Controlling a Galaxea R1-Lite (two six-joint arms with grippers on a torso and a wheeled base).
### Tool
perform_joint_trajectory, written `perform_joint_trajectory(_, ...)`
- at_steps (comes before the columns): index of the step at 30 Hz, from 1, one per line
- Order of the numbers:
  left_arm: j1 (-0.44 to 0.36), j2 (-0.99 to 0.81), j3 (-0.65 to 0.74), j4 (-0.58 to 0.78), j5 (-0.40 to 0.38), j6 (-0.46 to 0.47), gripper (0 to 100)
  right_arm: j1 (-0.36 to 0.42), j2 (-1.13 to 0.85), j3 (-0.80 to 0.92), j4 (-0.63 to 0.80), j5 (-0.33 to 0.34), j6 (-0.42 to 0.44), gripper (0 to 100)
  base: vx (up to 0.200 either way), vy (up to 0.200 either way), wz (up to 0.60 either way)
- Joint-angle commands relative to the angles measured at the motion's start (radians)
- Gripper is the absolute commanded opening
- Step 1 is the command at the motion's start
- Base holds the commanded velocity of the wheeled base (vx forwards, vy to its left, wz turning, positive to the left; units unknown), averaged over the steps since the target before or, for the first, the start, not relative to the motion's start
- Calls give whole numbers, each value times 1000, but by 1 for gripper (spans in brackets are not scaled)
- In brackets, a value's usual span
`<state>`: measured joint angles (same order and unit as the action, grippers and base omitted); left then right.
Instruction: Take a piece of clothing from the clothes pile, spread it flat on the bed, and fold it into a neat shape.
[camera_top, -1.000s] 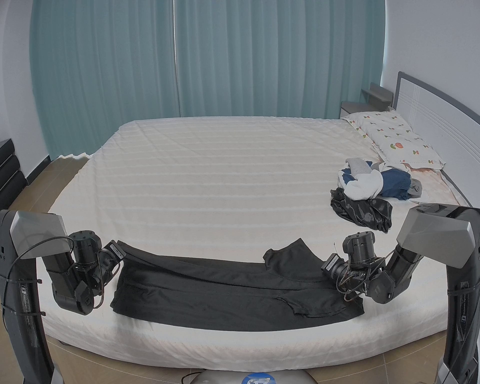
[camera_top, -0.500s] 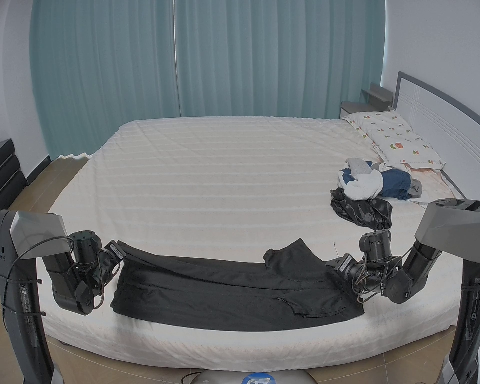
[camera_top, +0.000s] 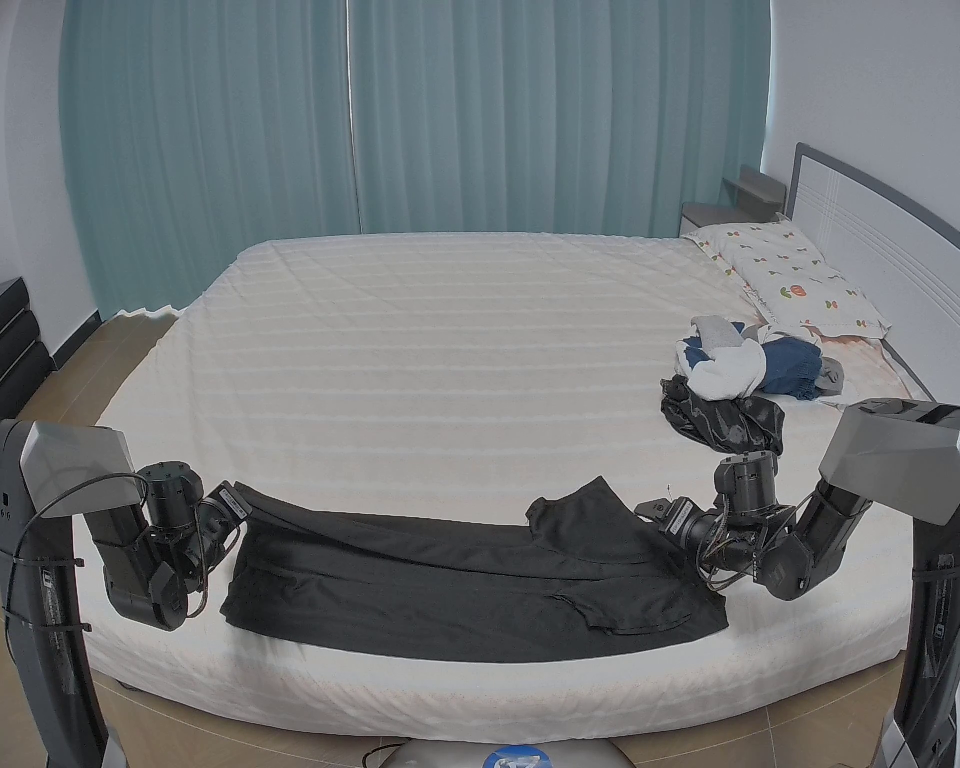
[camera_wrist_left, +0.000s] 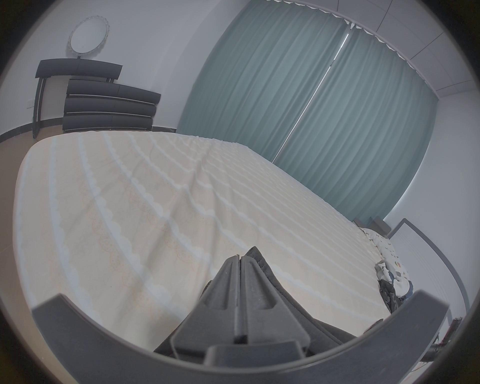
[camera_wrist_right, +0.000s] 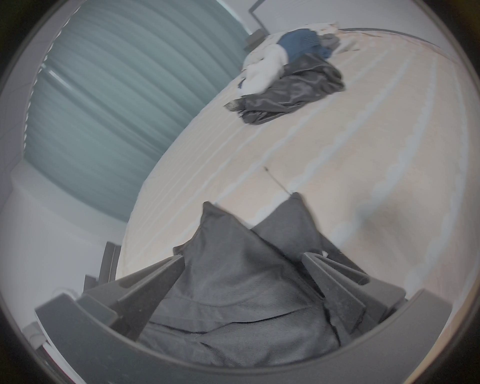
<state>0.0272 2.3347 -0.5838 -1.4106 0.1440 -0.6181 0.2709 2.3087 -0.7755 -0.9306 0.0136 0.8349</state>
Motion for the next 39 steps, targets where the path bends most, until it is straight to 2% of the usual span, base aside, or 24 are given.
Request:
perform_joint_trajectory(1,0,5,2,-1,0,0,0,-12,37,-50,-2,58,-54,100,0,0,0)
perform_joint_trajectory(8,2,6,4,1,0,0,0,-9,112,-100,-13,75,-108,100,0,0,0)
perform_joint_trajectory(13,2,8,4,-1,0,0,0,-7,129,-128,-11,88,-111,100,0,0,0)
perform_joint_trajectory(14,3,9,4,-1,0,0,0,-5,130,-131,-11,88,-112,0,0,0,0)
perform_joint_trajectory(17,3,9,4,-1,0,0,0,-4,133,-136,-10,89,-117,0,0,0,0)
perform_joint_trajectory(20,3,9,4,1,0,0,0,-4,138,-126,-14,88,-166,0,0,0,0)
perform_joint_trajectory(31,5,14,4,-1,-1,0,0,-13,15,-4,-17,91,-165,0,0,0,0)
perform_joint_trajectory(39,16,15,6,-1,-1,0,0,-12,-38,104,-20,117,-165,0,0,0,0)
